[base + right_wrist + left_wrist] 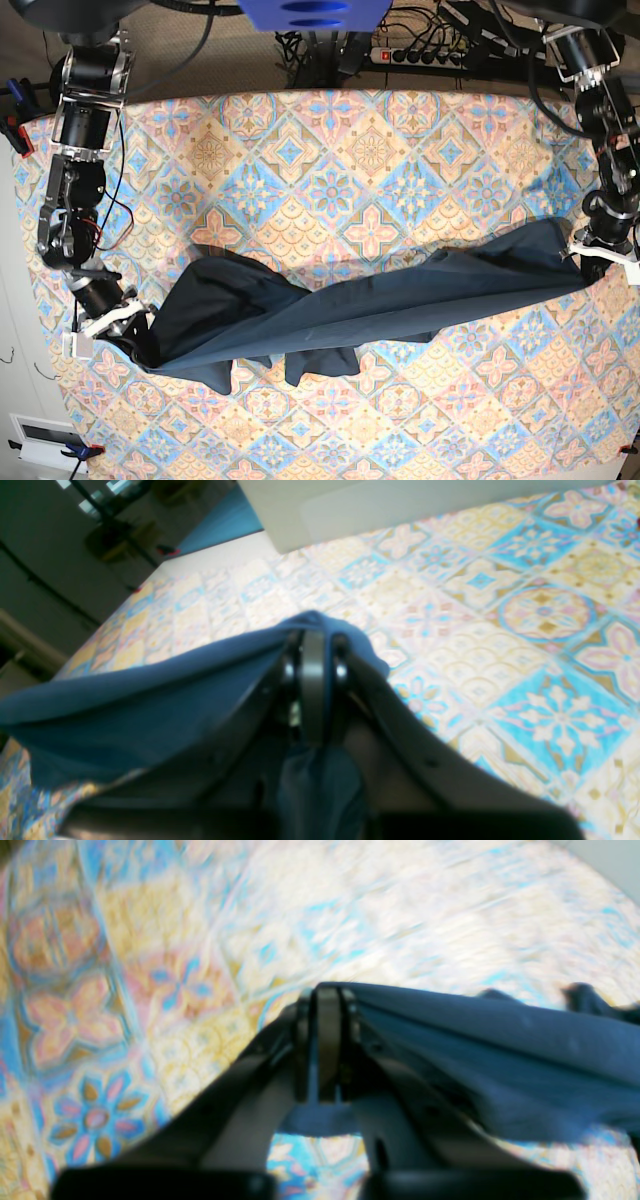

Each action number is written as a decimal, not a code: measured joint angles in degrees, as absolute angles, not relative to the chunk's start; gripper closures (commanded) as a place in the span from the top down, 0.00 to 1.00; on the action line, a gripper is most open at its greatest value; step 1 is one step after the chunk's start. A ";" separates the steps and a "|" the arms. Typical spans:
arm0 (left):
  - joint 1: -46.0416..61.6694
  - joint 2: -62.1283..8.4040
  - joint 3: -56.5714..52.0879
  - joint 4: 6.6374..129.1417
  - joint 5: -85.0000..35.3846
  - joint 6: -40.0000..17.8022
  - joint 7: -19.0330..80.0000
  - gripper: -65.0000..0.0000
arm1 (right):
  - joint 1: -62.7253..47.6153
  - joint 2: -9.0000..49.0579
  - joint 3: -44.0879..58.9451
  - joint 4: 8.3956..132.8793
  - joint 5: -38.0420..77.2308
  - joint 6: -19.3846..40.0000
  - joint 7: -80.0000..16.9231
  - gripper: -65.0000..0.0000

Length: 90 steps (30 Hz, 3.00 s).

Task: Layout the t-shirt on the table in an organized manner, then fold the t-shirt properly
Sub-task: 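Stretch the shirt between both grippers, pulling them apart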

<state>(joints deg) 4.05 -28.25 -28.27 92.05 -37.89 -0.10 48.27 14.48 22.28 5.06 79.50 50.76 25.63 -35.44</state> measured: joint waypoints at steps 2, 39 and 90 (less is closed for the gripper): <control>1.45 -28.25 -28.42 84.44 -37.19 0.58 48.23 0.19 | 14.20 22.20 5.02 79.46 50.39 25.30 -35.70 0.01; 0.67 -20.78 -10.48 91.50 -37.54 0.38 56.34 0.62 | 13.32 22.24 4.51 79.11 50.24 24.86 -35.38 0.01; -6.98 -22.61 -35.66 111.20 -45.17 -4.95 67.13 0.00 | 11.31 22.31 4.67 83.40 51.07 25.47 -35.05 0.01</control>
